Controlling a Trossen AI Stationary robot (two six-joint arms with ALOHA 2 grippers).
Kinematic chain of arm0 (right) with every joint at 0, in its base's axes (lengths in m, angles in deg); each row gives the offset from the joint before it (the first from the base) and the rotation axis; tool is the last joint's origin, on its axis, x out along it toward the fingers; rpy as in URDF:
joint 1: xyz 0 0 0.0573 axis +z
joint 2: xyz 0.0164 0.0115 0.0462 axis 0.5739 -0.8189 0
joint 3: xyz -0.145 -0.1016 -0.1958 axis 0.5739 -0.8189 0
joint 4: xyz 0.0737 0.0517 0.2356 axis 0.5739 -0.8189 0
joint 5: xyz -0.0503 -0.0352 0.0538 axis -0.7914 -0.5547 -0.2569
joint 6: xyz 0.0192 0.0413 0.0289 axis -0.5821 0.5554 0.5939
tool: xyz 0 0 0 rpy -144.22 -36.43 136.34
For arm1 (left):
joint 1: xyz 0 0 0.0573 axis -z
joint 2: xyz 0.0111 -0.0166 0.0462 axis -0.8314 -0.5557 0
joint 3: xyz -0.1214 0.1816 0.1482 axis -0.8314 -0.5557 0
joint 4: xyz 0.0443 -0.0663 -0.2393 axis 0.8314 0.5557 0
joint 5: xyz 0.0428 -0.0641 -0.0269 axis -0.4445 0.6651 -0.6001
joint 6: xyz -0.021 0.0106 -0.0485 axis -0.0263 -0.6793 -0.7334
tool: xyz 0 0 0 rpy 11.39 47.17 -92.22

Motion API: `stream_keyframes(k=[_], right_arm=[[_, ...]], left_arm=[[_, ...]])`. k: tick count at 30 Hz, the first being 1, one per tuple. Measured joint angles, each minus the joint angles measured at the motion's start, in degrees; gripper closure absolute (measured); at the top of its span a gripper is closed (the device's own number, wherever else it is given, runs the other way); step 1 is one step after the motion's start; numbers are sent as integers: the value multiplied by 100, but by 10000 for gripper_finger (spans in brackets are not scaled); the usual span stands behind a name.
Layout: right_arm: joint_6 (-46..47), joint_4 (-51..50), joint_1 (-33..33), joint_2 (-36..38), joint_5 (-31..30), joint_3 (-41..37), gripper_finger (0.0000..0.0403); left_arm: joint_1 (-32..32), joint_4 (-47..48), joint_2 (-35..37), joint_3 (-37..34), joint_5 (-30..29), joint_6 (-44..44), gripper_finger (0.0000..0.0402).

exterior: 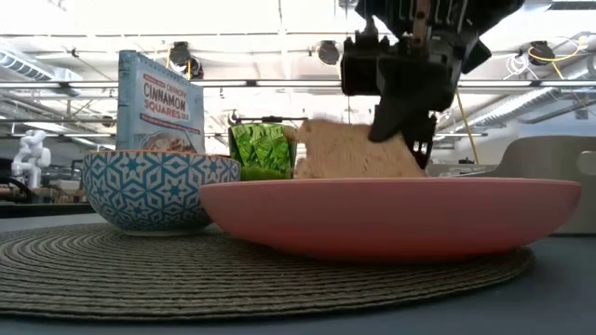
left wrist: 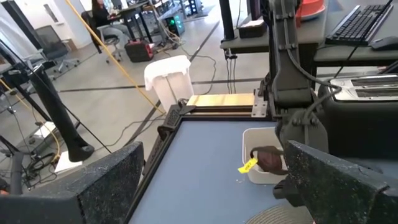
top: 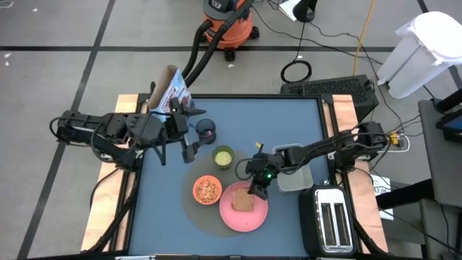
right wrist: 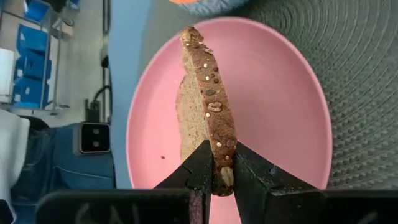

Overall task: Arrange a breakfast setting
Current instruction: Put the toasted bread on the pink plate

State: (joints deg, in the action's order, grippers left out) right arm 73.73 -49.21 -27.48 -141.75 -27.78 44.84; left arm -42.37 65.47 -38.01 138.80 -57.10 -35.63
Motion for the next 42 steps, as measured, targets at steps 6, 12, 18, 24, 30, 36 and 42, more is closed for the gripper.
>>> stream_keyframes(k=[6, 12, 18, 24, 30, 36, 42], right_arm=[[-4, 26, 40, -270, 64, -1, 360], [-7, 37, 75, -396, 436, -2, 360], [-275, 119, 119, -513, 428, -3, 360], [-281, 178, 119, -518, 420, -4, 360], [-282, 178, 117, -516, 410, -4, 352], [-284, 180, 117, -516, 406, -4, 312], [-414, 180, 117, -516, 402, -4, 259]], left_arm=[[1, 0, 0, 0, 0, -49, 9], [2, -2, 0, 0, 0, -87, 9], [1, -2, 0, 0, 0, -85, 9], [2, -3, 0, 0, 0, -68, 9], [2, -4, 0, 0, 0, -65, 9], [2, -4, 0, 0, 0, -52, 9], [0, -4, 0, 0, 0, -52, 9]])
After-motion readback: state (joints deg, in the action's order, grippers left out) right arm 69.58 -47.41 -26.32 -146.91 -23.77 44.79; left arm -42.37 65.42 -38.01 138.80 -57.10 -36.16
